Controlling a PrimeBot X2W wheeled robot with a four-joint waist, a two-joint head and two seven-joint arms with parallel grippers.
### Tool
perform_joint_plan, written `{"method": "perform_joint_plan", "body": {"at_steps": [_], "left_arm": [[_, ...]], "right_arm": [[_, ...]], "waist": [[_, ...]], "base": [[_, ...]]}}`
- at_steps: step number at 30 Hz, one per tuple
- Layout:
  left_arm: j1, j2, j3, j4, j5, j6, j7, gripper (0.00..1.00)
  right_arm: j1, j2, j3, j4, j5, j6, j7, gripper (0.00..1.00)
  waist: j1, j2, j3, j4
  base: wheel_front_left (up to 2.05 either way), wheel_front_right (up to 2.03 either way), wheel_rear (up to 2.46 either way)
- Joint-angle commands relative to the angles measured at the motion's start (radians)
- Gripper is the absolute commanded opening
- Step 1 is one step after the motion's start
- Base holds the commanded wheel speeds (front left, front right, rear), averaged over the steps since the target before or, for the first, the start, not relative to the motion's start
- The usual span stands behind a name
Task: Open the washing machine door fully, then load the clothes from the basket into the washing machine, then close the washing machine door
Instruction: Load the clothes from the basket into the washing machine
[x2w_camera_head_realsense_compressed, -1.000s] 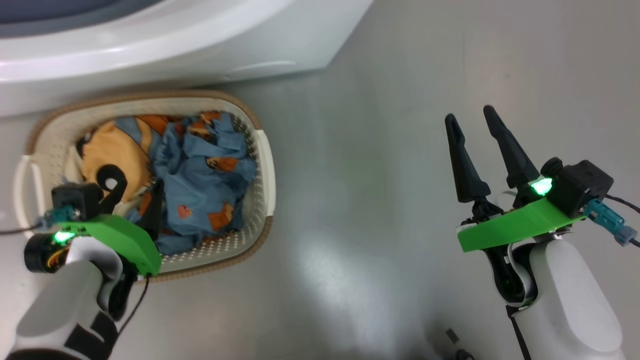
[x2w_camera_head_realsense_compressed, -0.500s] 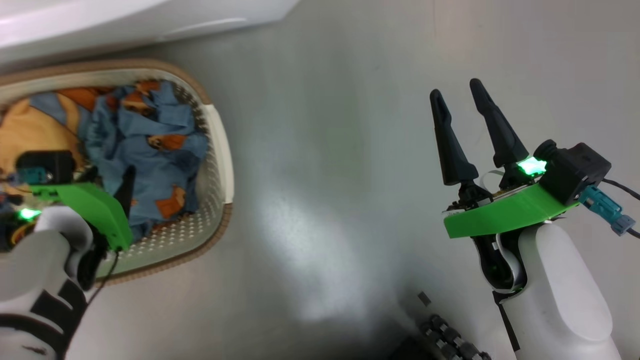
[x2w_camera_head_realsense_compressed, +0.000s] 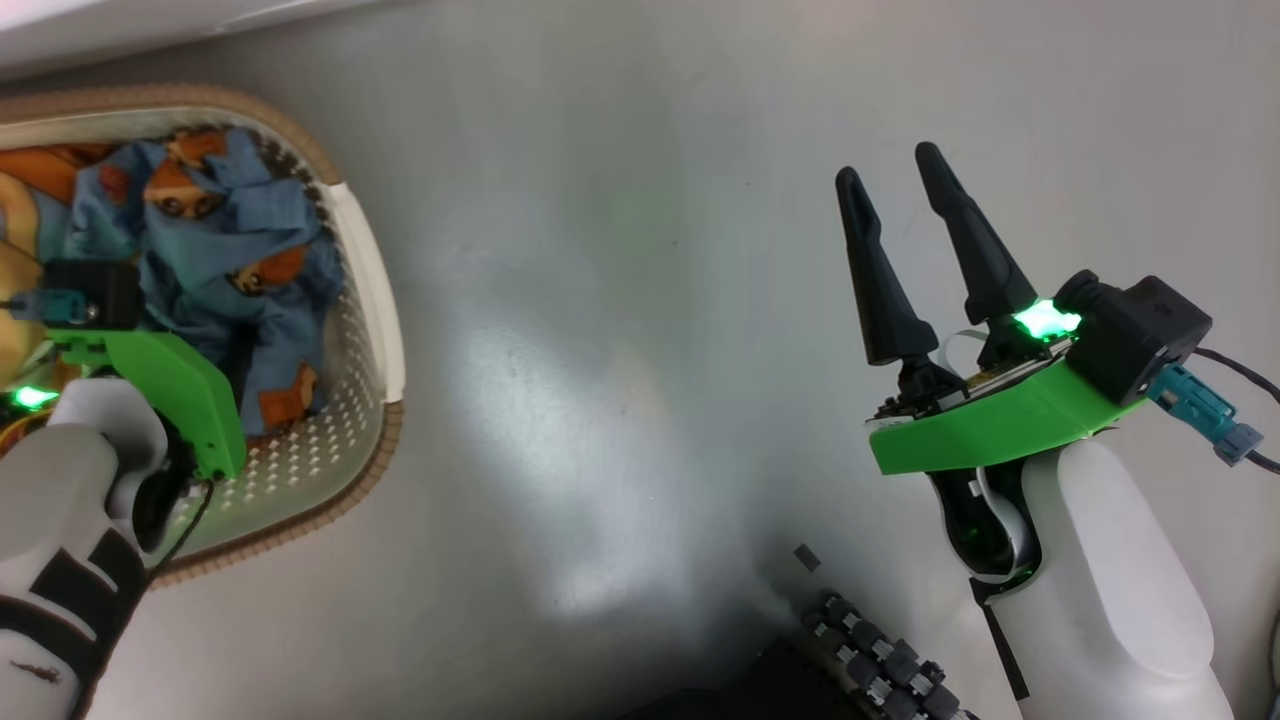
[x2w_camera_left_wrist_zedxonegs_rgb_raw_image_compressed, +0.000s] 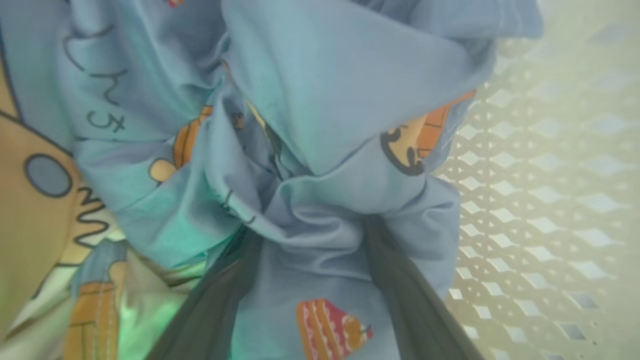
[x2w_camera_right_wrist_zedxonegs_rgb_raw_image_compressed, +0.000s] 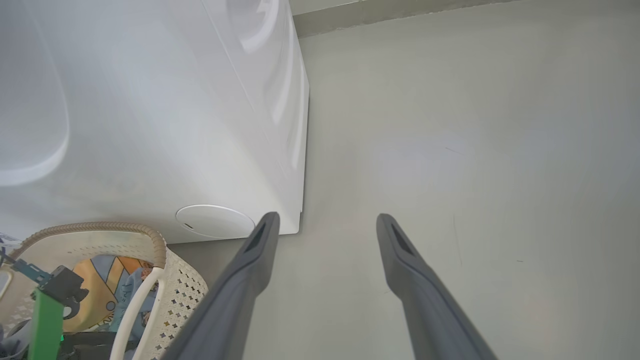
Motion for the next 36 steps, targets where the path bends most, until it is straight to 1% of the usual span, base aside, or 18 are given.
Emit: {"method": "perform_joint_plan", "body": {"at_steps": [1,3,4,5,6,7,8,13,15,19,21,24,29,31,36], "left_arm": [[-0.010,0.038,-0.013,-0.003,-0.016,-0.002,0.008,1.00],[-0.009,0.042,-0.052,-0.013,-0.033,-0.002,0.047,1.00],[-0.009,0.042,-0.052,-0.013,-0.033,-0.002,0.047,1.00],[-0.010,0.047,-0.067,-0.017,-0.044,-0.002,0.062,0.71],[-0.012,0.053,-0.079,-0.021,-0.054,-0.002,0.069,0.38],[-0.014,0.059,-0.089,-0.024,-0.063,-0.002,0.069,0.10],[-0.016,0.064,-0.098,-0.027,-0.073,-0.002,0.065,0.00],[-0.021,0.080,-0.137,-0.038,-0.108,-0.002,0.002,0.00],[-0.020,0.080,-0.140,-0.045,-0.125,-0.002,-0.053,0.00],[0.003,0.074,-0.161,-0.058,-0.158,-0.002,-0.131,0.00],[0.030,0.074,-0.186,-0.077,-0.181,-0.002,-0.177,0.00],[0.057,0.071,-0.204,-0.107,-0.201,-0.002,-0.218,0.00],[0.098,0.066,-0.208,-0.167,-0.217,-0.002,-0.250,0.00],[0.110,0.063,-0.180,-0.203,-0.212,-0.002,-0.252,0.00],[0.184,0.050,-0.032,-0.295,-0.138,-0.002,-0.252,0.00]], "right_arm": [[0.024,0.005,0.026,-0.023,0.025,0.010,-0.005,1.00],[0.023,0.005,0.031,-0.023,0.030,0.010,-0.005,1.00],[0.023,0.005,0.031,-0.023,0.030,0.010,-0.005,1.00],[0.023,0.005,0.032,-0.023,0.032,0.010,-0.005,1.00],[0.023,0.005,0.033,-0.023,0.034,0.010,-0.005,1.00],[0.023,0.005,0.034,-0.023,0.037,0.010,-0.005,1.00],[0.024,0.005,0.036,-0.023,0.039,0.010,-0.005,1.00],[0.023,0.005,0.040,-0.021,0.044,0.010,-0.005,1.00],[0.022,0.005,0.037,-0.020,0.044,0.010,-0.005,1.00],[0.022,0.005,0.034,-0.015,0.046,0.010,-0.005,1.00],[0.022,0.005,0.033,-0.007,0.046,0.010,-0.005,1.00],[0.023,0.005,0.022,0.001,0.037,0.010,-0.005,1.00],[0.032,0.005,-0.003,0.015,0.017,0.010,-0.005,1.00],[0.038,0.005,-0.010,0.023,0.007,0.010,-0.005,1.00],[0.054,0.004,-0.028,0.040,-0.012,0.010,-0.005,1.00]], "waist": [[0.0000,0.0000,0.004,-0.013],[0.0000,0.0000,0.000,-0.019],[0.0000,0.0000,0.000,-0.019],[0.0000,0.0000,-0.002,-0.021],[0.0000,0.0000,-0.004,-0.022],[0.0000,0.0000,-0.007,-0.023],[0.0000,0.0000,-0.009,-0.023],[0.0000,0.0000,-0.032,-0.019],[0.0000,0.0000,-0.045,-0.015],[0.0000,0.0000,-0.079,-0.001],[0.0000,0.0000,-0.115,0.011],[0.0000,0.0000,-0.160,0.026],[0.0000,0.0000,-0.234,0.061],[0.0000,0.0000,-0.263,0.077],[0.0000,0.0000,-0.341,0.121]], "base": [[0.00,0.00,0.00],[0.00,0.00,0.00],[0.00,0.00,0.00],[0.00,0.00,0.00],[0.00,0.00,0.00],[0.00,0.00,0.00],[0.00,0.00,0.00],[0.00,0.00,0.00],[0.00,0.00,0.00],[0.00,0.00,0.00],[0.00,0.00,0.00],[0.00,0.00,0.00],[0.00,0.00,0.00],[0.00,0.00,0.00],[0.00,0.00,0.00]]}}
